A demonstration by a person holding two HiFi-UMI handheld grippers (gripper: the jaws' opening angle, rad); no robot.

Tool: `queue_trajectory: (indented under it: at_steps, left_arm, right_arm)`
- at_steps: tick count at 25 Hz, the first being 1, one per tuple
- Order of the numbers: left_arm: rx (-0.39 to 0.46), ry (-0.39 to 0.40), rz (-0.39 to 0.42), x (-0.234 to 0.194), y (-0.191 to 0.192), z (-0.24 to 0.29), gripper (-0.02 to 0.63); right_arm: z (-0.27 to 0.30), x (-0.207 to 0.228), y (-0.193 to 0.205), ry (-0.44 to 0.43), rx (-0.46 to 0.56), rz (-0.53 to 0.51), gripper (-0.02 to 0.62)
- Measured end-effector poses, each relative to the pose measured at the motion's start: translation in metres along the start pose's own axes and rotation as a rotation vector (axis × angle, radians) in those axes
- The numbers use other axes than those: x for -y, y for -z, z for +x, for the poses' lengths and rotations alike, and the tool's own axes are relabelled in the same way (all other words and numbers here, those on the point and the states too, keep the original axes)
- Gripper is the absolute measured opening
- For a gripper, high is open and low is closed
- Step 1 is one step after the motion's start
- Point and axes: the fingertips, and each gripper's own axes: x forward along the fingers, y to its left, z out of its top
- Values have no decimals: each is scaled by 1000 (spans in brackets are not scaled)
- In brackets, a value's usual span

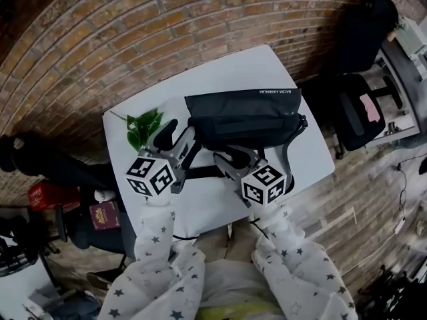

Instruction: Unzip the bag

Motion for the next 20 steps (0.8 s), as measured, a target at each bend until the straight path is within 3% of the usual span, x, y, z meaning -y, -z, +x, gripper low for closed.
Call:
queue_trajectory:
  at_steps: [13,20]
  left_arm:
    - [-20,213,-53,4,-1,43,232]
    - [-25,261,-52,11,0,55,232]
  right_arm:
    - [36,2,20,-21,-72,-75,121]
    - [42,5,23,3,-101,-154,98]
